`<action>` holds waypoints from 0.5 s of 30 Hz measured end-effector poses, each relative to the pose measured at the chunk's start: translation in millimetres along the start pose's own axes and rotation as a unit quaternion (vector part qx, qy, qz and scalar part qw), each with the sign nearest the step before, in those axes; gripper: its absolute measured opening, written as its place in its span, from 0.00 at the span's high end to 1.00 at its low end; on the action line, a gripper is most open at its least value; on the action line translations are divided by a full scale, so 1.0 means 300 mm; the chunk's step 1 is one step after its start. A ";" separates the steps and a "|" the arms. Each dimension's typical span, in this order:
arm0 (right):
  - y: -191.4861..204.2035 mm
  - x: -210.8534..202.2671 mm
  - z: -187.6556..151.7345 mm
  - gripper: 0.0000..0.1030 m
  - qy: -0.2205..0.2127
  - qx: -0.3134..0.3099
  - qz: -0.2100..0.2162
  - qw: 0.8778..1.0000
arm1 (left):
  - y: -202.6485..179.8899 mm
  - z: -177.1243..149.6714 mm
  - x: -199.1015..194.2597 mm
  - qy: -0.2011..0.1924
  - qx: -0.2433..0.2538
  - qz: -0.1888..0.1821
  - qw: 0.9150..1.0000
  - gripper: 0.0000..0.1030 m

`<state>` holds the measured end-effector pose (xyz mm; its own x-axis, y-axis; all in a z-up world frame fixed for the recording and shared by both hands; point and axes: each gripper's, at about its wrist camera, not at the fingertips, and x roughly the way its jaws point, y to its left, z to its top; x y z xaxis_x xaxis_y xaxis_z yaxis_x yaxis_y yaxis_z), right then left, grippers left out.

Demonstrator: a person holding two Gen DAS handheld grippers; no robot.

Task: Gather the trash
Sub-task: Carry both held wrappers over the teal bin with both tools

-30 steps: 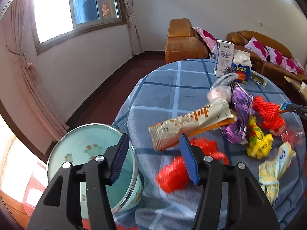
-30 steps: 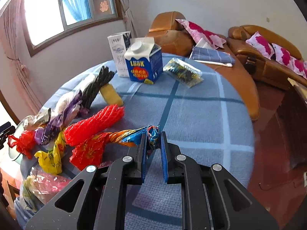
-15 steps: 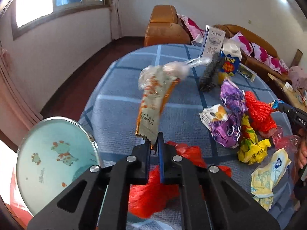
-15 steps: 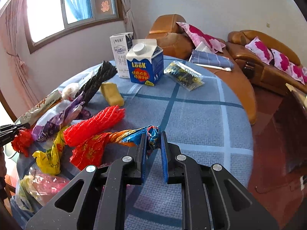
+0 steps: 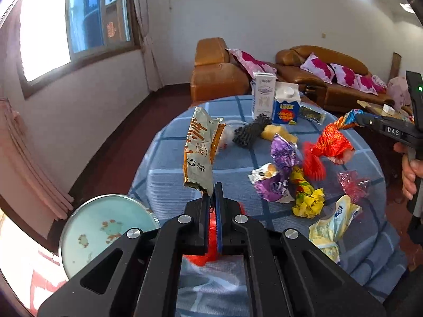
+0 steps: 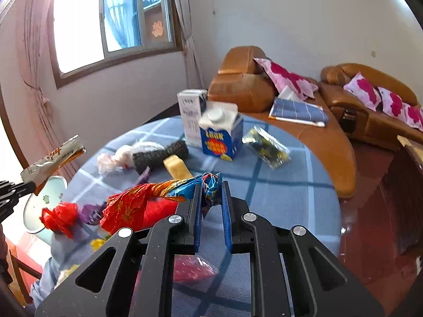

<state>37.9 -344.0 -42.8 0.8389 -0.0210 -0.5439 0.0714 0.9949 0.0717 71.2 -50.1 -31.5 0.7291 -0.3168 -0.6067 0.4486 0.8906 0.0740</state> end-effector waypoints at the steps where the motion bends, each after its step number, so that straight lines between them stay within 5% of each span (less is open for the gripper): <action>1: 0.011 0.003 0.009 0.86 -0.002 -0.003 0.001 1.000 | 0.007 -0.003 -0.009 -0.002 0.000 0.006 1.000 0.97; 15: 0.394 0.118 0.139 0.86 -0.017 -0.081 0.062 0.995 | 0.259 -0.116 -0.107 0.020 -0.056 0.095 0.994 0.97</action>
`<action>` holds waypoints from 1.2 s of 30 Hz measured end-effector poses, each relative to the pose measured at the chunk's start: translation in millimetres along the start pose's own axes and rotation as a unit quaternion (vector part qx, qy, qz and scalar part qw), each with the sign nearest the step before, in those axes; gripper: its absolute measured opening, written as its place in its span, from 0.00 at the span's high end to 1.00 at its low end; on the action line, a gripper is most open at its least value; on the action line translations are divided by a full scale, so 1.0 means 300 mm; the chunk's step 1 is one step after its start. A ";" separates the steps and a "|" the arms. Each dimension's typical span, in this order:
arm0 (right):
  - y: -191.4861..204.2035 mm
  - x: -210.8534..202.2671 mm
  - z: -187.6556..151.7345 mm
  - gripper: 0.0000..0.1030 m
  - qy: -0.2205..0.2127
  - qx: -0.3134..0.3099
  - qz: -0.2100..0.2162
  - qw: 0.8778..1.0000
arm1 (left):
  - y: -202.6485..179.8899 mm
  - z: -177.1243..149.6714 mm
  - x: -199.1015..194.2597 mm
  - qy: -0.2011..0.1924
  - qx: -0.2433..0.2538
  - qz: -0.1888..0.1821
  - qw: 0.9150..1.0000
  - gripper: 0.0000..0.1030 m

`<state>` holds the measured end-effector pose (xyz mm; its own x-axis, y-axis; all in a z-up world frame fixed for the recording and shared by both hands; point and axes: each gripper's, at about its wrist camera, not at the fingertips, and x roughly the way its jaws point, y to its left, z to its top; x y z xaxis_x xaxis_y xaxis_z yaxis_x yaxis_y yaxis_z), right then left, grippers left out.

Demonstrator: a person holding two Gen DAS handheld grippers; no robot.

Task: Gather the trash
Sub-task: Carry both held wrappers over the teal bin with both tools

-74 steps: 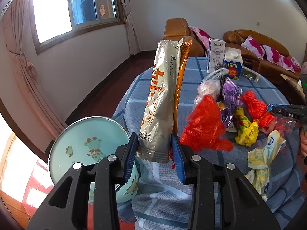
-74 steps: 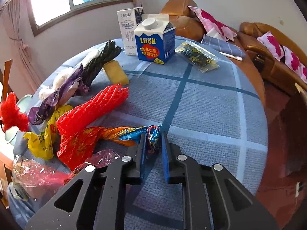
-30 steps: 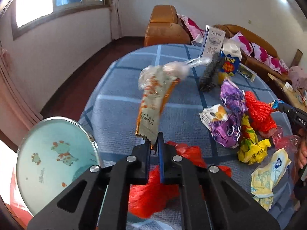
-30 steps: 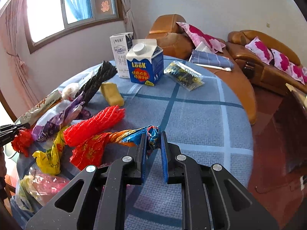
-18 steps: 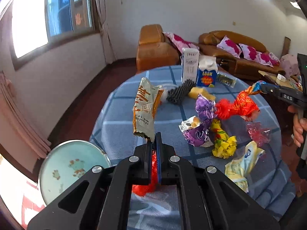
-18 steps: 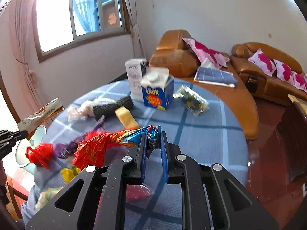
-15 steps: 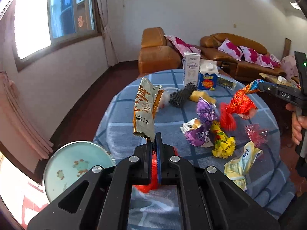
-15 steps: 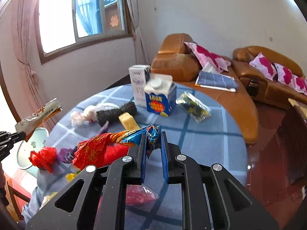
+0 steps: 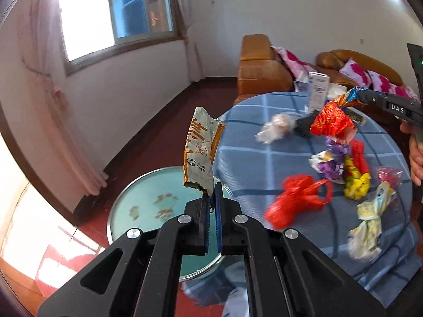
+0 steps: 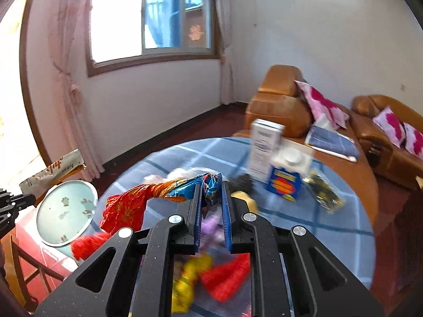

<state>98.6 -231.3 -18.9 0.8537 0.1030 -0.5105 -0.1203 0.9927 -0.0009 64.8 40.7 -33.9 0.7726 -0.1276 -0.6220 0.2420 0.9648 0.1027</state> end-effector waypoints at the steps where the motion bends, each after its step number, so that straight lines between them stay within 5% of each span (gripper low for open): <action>1: 0.028 0.015 0.008 0.86 0.001 -0.006 0.005 1.000 | 0.015 -0.006 -0.004 0.001 -0.003 0.004 1.000 0.97; 21: 0.360 0.210 0.069 0.86 0.024 -0.077 0.059 0.995 | 0.234 -0.104 -0.014 0.044 -0.046 0.077 0.995 0.97; 36: 0.549 0.295 0.046 0.86 0.039 -0.135 0.072 0.988 | 0.299 -0.141 0.024 0.069 -0.057 0.088 0.992 0.97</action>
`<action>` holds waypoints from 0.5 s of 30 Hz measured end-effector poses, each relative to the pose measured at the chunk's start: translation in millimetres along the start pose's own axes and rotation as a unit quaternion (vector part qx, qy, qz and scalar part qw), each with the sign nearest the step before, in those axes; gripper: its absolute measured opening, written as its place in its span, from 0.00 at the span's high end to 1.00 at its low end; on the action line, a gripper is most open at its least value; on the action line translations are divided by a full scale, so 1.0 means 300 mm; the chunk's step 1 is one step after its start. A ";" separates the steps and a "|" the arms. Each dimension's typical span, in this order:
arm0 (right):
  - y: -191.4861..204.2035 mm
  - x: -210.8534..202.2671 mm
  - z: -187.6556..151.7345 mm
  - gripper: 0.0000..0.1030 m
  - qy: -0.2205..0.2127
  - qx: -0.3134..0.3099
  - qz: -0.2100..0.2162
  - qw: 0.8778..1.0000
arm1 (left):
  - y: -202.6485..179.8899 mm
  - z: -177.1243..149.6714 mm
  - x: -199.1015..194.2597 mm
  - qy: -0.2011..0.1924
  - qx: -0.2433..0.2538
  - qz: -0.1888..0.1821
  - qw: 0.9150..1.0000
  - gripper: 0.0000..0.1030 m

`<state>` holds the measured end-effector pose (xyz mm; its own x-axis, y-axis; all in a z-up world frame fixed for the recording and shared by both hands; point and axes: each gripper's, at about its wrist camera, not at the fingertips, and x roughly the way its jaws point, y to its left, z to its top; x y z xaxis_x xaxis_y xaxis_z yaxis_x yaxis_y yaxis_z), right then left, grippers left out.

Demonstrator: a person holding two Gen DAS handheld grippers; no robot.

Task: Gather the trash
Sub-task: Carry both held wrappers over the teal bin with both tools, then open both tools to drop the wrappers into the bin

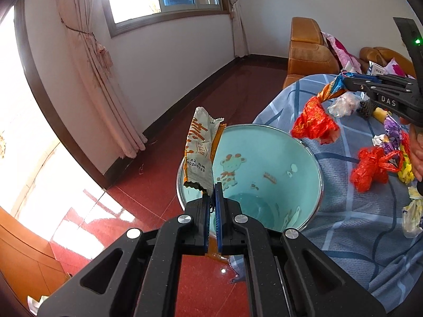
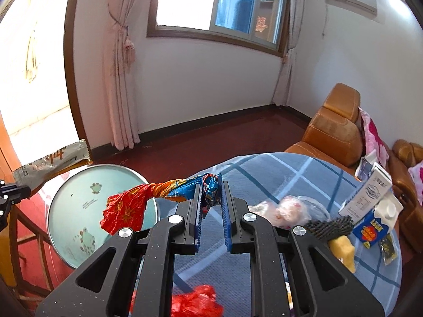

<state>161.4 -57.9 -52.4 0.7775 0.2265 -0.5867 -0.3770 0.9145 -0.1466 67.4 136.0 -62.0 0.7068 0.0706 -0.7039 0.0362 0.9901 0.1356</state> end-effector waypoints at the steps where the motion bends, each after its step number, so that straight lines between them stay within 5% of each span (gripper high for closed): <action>1: 0.002 0.003 0.001 0.86 0.001 -0.001 0.001 1.000 | -0.002 0.001 0.000 0.001 0.000 0.000 1.000 0.97; 15: 0.064 0.027 -0.001 0.86 0.008 -0.025 0.008 1.000 | -0.010 0.006 0.012 0.003 -0.002 -0.006 1.000 0.96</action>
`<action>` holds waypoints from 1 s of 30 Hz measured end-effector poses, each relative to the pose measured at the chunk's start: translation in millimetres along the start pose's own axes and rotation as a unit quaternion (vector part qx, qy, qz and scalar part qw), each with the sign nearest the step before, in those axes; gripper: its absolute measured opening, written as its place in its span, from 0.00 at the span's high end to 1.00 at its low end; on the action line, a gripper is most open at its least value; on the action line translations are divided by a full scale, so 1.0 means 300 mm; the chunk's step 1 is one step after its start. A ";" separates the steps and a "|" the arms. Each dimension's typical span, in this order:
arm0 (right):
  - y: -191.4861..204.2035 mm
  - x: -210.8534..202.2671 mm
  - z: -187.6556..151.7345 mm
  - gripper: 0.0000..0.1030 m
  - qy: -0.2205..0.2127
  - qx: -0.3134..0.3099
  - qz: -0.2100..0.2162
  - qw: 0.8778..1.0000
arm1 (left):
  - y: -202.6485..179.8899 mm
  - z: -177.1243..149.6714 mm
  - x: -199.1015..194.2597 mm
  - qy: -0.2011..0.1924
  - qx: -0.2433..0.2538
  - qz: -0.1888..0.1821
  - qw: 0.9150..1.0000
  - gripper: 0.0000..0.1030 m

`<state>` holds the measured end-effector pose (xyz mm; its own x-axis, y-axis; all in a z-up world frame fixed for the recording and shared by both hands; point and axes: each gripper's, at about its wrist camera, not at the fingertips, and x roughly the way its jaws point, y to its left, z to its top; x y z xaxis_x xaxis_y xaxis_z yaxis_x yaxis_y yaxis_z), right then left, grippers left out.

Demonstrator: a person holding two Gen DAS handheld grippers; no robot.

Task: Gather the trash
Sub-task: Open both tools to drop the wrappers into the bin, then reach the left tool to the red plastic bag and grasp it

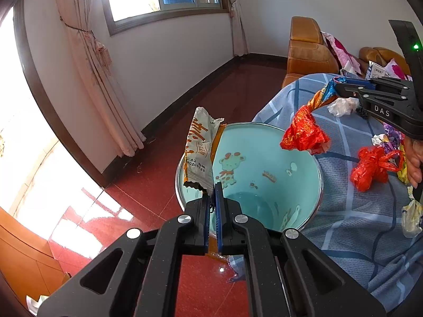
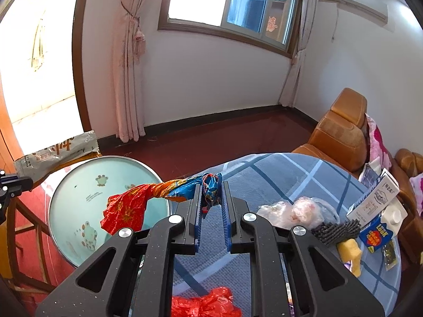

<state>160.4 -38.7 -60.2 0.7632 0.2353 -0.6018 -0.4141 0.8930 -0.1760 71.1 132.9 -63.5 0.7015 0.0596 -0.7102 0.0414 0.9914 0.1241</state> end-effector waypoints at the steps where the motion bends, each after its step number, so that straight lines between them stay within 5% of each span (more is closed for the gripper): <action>1: 0.008 0.005 0.002 0.86 0.004 -0.004 0.007 1.000 | -0.004 0.000 0.001 0.000 0.001 -0.002 1.000 0.96; 3: 0.026 0.009 0.004 0.79 0.004 -0.013 0.019 1.000 | -0.008 -0.003 0.001 -0.002 0.003 -0.006 1.000 0.89; 5: 0.037 0.005 0.004 0.58 -0.002 -0.015 0.023 1.000 | -0.021 -0.007 0.002 -0.005 0.007 -0.007 1.000 0.76; 10: 0.007 -0.015 -0.005 0.56 0.003 0.000 0.019 1.000 | -0.058 -0.010 -0.001 -0.011 0.012 -0.013 1.000 0.60; 18: -0.190 -0.206 -0.075 0.53 -0.004 0.045 -0.030 0.999 | -0.161 -0.045 0.010 -0.001 0.012 -0.045 0.999 0.51; 30: -0.561 -0.551 -0.496 0.45 0.006 0.155 -0.156 0.976 | -0.457 -0.057 -0.059 -0.022 0.066 -0.113 0.991 0.46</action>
<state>30.0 -285.0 -47.1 0.8221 -0.0697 -0.5651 0.0087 0.9939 -0.1101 40.7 -2.1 -79.7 0.6943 -0.1702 -0.6993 0.2915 0.9549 0.0570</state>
